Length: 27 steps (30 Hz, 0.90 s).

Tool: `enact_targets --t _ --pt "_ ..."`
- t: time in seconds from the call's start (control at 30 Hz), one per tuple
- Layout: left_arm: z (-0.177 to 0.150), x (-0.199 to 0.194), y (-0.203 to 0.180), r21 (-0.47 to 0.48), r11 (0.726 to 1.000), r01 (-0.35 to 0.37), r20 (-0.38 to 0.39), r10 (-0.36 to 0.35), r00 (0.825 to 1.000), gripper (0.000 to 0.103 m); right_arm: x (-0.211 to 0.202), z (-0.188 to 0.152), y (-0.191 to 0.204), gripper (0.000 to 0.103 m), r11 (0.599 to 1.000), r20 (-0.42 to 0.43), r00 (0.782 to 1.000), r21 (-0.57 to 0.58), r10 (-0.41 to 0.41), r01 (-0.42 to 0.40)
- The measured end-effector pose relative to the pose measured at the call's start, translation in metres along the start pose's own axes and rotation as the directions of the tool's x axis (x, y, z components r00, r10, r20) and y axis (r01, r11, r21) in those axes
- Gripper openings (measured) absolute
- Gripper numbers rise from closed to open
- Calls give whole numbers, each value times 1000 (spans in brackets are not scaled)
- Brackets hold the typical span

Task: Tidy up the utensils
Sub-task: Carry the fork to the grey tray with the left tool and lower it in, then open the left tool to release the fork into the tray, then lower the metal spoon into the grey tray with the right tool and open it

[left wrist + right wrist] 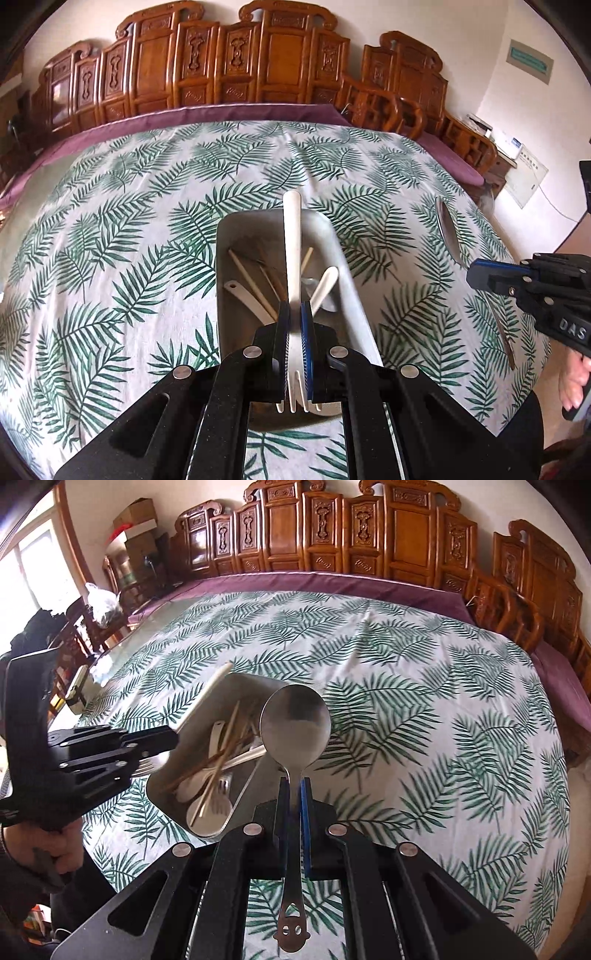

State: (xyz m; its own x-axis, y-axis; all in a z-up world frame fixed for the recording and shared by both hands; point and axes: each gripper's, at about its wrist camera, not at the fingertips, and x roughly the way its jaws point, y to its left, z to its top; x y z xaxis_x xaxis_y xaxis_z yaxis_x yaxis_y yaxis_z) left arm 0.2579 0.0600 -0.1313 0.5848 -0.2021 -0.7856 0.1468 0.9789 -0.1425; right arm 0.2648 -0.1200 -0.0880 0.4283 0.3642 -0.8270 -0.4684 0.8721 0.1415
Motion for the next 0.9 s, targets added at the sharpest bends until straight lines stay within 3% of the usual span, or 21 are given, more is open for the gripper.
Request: enact_targets --t 0.27,0.37,0.5,0.67,0.73,0.9 --pt "2 16 17 -32 999 4 -18 -4 1000 8 21 11 17 7 1000 -25 1000 -29 11 -11" --pt "1 10 23 -34 999 -4 -9 4 1000 18 31 15 25 7 999 -31 999 -33 21 -22" --pt "0 0 35 -42 999 -34 1 34 999 22 41 22 36 7 998 -32 999 -37 41 -43" --pt "-1 -10 52 -44 996 -72 9 73 997 39 58 31 50 7 997 -43 997 -35 71 -72" --pt "-3 -14 58 -41 994 -98 14 99 995 58 66 35 54 7 997 -50 996 -28 77 -78" --pt "-6 -32 73 -54 987 -150 46 153 987 77 90 44 63 7 995 -68 993 7 98 -98"
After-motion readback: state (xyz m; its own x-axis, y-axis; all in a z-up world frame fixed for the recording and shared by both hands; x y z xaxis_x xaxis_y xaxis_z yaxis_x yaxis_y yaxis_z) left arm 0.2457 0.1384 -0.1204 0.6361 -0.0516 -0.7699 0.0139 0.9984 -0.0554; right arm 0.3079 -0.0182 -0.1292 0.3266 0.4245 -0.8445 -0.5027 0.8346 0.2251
